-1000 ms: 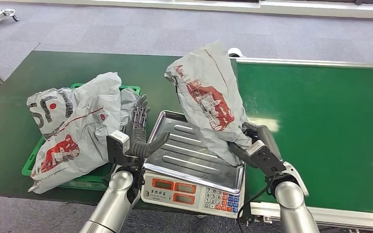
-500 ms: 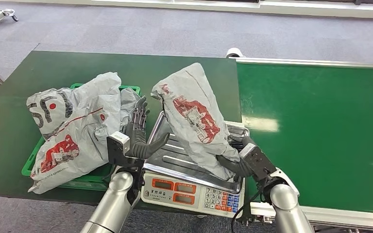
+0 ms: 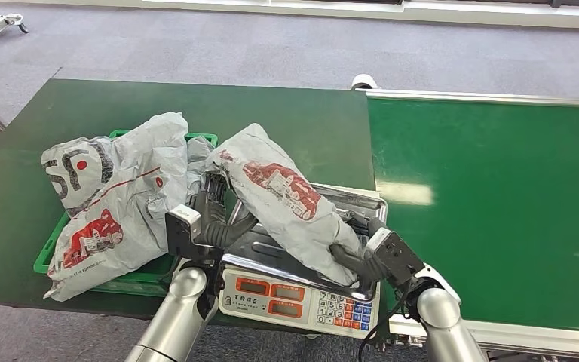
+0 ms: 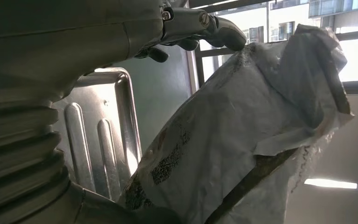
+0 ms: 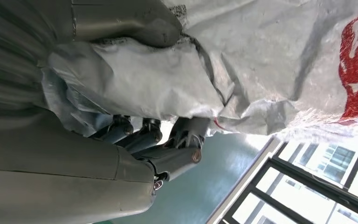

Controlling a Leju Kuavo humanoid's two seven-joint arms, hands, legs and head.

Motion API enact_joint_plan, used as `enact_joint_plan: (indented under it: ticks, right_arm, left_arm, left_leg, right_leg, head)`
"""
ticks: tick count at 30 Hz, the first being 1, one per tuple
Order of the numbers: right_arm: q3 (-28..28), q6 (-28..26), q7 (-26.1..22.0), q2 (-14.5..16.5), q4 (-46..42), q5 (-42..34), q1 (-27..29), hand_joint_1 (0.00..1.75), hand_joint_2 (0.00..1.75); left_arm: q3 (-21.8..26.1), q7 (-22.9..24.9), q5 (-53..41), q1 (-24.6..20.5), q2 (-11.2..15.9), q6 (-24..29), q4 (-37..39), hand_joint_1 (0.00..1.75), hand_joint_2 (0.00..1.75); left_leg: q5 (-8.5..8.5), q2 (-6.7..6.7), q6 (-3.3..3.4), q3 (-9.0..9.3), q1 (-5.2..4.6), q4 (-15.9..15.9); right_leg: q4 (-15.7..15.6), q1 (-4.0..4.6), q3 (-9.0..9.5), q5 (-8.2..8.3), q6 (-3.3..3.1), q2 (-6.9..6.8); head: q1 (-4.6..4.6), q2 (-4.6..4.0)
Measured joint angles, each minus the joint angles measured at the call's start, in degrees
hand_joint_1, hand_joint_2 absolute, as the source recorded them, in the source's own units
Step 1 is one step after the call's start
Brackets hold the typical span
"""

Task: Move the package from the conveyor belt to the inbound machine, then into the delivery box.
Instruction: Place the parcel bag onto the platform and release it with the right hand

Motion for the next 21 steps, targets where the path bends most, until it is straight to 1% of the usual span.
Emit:
enact_joint_plan:
  ticks: [7, 11, 13, 14, 15, 18, 19, 21]
  right_arm:
    - [0.17, -2.32, -0.64, -0.52, 0.00, -1.01, -0.22, 0.00, 1.75]
    - [0.22, -5.89, -2.54, -0.64, -0.07, -1.04, -0.28, 0.00, 1.75]
    - [0.22, -8.12, -3.52, -0.68, -0.39, -1.07, -0.25, 0.00, 1.75]
    - [0.21, -9.24, -3.86, -0.70, -0.68, -1.16, -0.21, 0.00, 1.75]
    - [0.19, -10.21, -4.10, -0.73, -1.07, -1.37, -0.12, 0.00, 1.75]
    - [-0.01, -11.87, -4.44, -0.86, -2.35, -2.24, 0.37, 0.00, 1.75]
    - [-0.09, -12.08, -4.52, -0.91, -2.76, -2.46, 0.63, 0.00, 1.75]
    - [-0.24, -12.38, -4.67, -1.05, -3.50, -2.73, 1.26, 0.00, 1.75]
  left_arm:
    - [0.00, 0.00, 0.35, 0.16, -0.03, 1.07, -0.20, 0.00, 1.75]
    - [0.04, 0.00, 0.43, 0.50, -0.14, 2.47, -0.98, 0.00, 1.75]
    - [0.16, 0.00, -0.06, 0.84, -0.21, 4.76, -1.79, 0.00, 1.75]
    - [0.22, 0.00, -0.73, 1.01, -0.22, 7.11, -2.28, 0.00, 1.75]
    - [0.26, -0.01, -1.73, 1.15, -0.23, 10.54, -2.78, 0.00, 1.75]
    - [0.17, -0.02, -5.54, 1.37, -0.10, 23.93, -4.11, 0.00, 1.75]
    - [0.09, -0.02, -7.55, 1.46, 0.03, 28.31, -4.59, 0.00, 1.75]
    - [0.30, -0.02, -14.07, 1.89, 0.25, 34.84, -5.88, 0.00, 1.75]
  left_leg:
    - [0.00, 0.00, 0.00, 0.00, 0.00, 0.00]
    - [0.00, 0.00, 0.00, 0.01, 0.00, 0.00]
    - [0.00, 0.01, 0.00, 0.01, 0.00, 0.00]
    - [0.00, 0.01, 0.00, 0.01, 0.00, 0.00]
    - [0.00, 0.01, 0.00, 0.01, 0.00, 0.00]
    - [0.00, 0.02, 0.00, 0.02, 0.00, 0.00]
    - [0.00, 0.02, 0.00, 0.01, 0.00, 0.00]
    - [0.00, 0.02, 0.00, 0.01, 0.01, 0.00]
  right_leg:
    - [0.00, 0.00, 0.00, 0.00, 0.00, 0.00]
    - [0.00, 0.00, 0.00, 0.00, 0.00, 0.00]
    - [0.00, 0.00, 0.00, 0.00, 0.00, 0.00]
    - [0.00, 0.00, -0.01, 0.00, 0.00, 0.01]
    - [0.00, 0.00, -0.01, 0.00, 0.00, 0.01]
    - [0.00, 0.01, -0.02, 0.00, 0.00, 0.01]
    - [0.00, 0.01, -0.02, 0.00, 0.00, 0.01]
    - [0.00, 0.02, -0.02, 0.00, 0.00, 0.01]
  head:
    - [-0.01, 0.00]
    - [0.00, 0.00]
    - [-0.01, 0.00]
    - [0.00, 0.00]
    - [0.00, 0.00]
    - [-0.01, 0.00]
    - [-0.01, 0.00]
    - [-0.01, 0.00]
